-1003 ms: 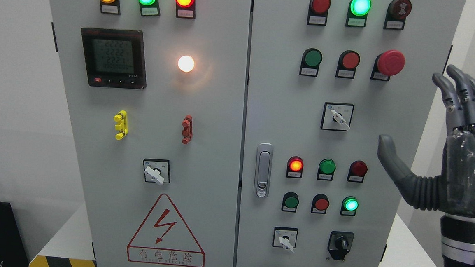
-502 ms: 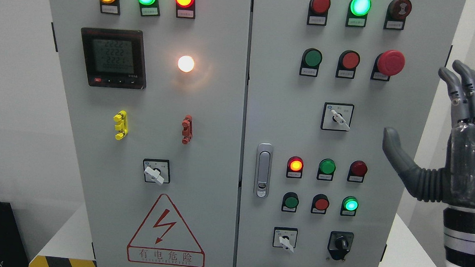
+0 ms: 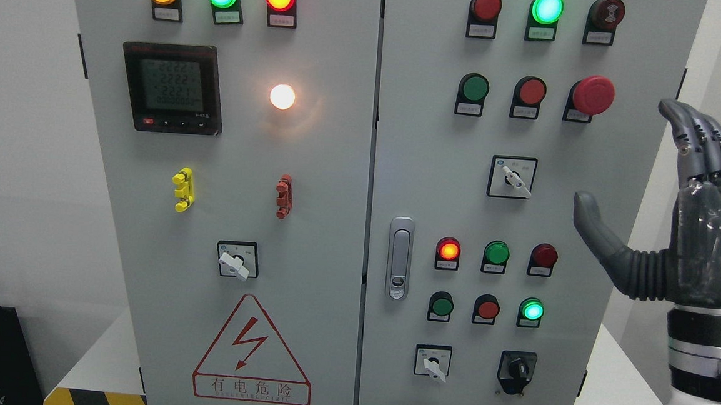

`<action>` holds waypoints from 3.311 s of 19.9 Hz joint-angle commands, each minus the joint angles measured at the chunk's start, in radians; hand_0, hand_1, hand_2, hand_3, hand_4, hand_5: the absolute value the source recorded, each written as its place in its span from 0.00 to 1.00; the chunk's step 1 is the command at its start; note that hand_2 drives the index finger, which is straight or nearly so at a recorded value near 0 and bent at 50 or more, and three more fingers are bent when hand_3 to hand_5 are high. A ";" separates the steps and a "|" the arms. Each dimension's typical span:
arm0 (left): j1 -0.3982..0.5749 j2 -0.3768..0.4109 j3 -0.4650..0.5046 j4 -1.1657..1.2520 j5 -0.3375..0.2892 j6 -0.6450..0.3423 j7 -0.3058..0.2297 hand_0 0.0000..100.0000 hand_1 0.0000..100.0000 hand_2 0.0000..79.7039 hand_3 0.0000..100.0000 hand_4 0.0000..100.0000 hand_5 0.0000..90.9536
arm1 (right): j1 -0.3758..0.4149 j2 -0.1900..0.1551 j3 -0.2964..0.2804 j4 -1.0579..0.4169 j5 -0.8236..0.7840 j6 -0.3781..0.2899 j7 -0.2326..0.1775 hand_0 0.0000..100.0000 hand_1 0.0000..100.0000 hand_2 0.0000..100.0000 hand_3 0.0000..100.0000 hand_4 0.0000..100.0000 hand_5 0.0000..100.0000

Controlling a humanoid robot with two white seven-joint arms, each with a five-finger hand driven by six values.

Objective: Rotate and turn off gray switch

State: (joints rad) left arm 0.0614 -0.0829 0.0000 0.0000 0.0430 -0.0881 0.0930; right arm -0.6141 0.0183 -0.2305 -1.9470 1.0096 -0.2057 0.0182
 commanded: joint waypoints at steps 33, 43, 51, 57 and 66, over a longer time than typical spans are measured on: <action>0.000 0.000 -0.002 0.014 0.000 0.001 0.001 0.12 0.39 0.00 0.00 0.00 0.00 | -0.006 0.068 0.200 0.051 0.007 0.357 0.002 0.03 0.46 0.51 0.82 0.87 1.00; 0.000 0.000 -0.002 0.014 0.000 0.001 0.001 0.12 0.39 0.00 0.00 0.00 0.00 | -0.052 0.065 0.198 0.100 0.009 0.405 0.008 0.02 0.46 0.52 0.82 0.87 1.00; 0.000 0.000 -0.002 0.014 0.000 0.001 0.001 0.12 0.39 0.00 0.00 0.00 0.00 | -0.055 0.058 0.188 0.106 0.012 0.413 0.039 0.02 0.44 0.53 0.81 0.87 1.00; 0.000 0.000 -0.002 0.015 0.000 0.001 0.001 0.12 0.39 0.00 0.00 0.00 0.00 | -0.072 0.062 0.192 0.120 0.010 0.419 0.039 0.02 0.43 0.55 0.81 0.87 1.00; 0.000 0.000 -0.002 0.014 0.000 0.001 0.001 0.12 0.39 0.00 0.00 0.00 0.00 | -0.076 0.062 0.197 0.132 0.012 0.420 0.039 0.05 0.40 0.59 0.81 0.87 1.00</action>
State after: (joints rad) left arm 0.0614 -0.0828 0.0000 0.0000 0.0430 -0.0881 0.0923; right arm -0.6861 0.0798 -0.0222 -1.8352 1.0203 0.2133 0.0565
